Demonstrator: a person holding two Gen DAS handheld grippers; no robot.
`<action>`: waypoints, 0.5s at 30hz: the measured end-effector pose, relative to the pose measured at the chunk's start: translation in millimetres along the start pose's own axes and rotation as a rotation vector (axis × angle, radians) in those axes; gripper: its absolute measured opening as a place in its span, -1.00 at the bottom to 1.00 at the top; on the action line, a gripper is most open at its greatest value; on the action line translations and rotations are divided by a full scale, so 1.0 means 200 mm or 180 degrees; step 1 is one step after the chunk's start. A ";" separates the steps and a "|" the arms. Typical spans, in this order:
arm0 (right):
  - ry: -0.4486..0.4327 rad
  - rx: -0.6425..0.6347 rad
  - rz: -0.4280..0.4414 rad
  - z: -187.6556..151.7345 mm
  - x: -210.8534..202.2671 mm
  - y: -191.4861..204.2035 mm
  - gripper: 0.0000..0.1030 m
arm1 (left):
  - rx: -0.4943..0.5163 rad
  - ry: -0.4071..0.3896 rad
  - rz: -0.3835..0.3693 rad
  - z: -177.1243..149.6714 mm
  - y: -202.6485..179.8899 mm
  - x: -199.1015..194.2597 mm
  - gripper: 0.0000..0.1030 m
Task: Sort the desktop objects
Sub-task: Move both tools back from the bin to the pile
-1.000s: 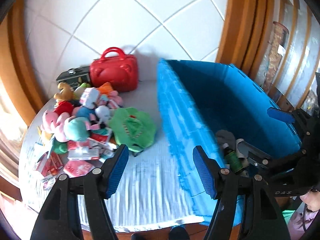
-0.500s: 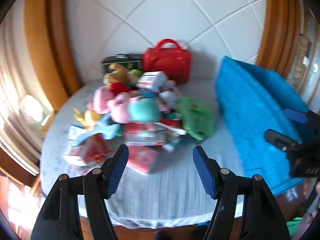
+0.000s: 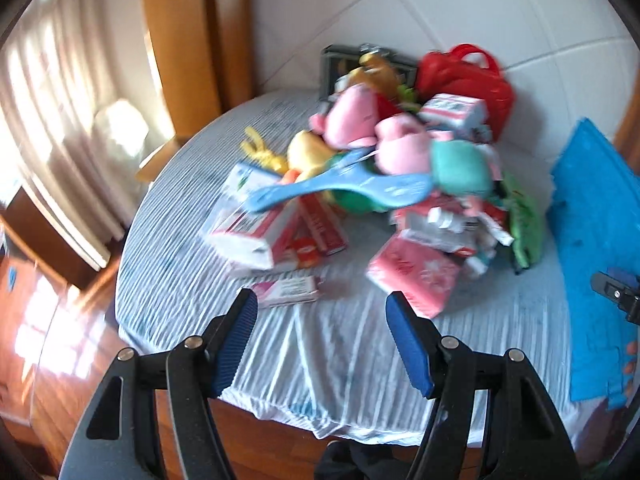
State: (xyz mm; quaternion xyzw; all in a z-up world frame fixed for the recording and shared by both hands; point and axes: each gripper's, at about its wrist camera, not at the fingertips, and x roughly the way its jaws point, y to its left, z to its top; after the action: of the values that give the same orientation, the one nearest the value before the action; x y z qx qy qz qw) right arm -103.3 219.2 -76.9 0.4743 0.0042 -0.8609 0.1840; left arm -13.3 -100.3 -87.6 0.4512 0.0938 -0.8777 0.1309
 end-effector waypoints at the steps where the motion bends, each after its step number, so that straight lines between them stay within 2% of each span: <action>1: 0.0061 0.0041 0.0057 0.00 0.07 -0.02 1.00 | -0.0080 0.0042 0.0046 -0.01 0.04 0.05 0.28; 3: 0.0215 0.0074 0.0125 0.00 0.22 -0.06 1.00 | -0.0243 0.0157 0.0193 -0.04 0.12 0.17 0.28; 7: 0.0515 -0.0028 0.0178 -0.02 0.47 -0.08 1.00 | -0.0347 0.0405 0.0452 -0.10 0.21 0.38 0.28; 9: 0.0651 -0.0072 0.0148 -0.05 0.57 -0.09 1.00 | -0.0302 0.0513 0.0523 -0.12 0.22 0.49 0.28; 15: 0.0820 0.0005 0.0123 -0.05 0.70 -0.10 1.00 | 0.0060 0.0645 0.0463 -0.12 0.21 0.71 0.28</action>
State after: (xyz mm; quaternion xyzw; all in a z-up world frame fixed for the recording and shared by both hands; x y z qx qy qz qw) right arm -169.1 196.6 -199.4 0.5811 0.0180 -0.7892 0.1981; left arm -61.8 -154.6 -219.2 0.5445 0.0653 -0.8166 0.1799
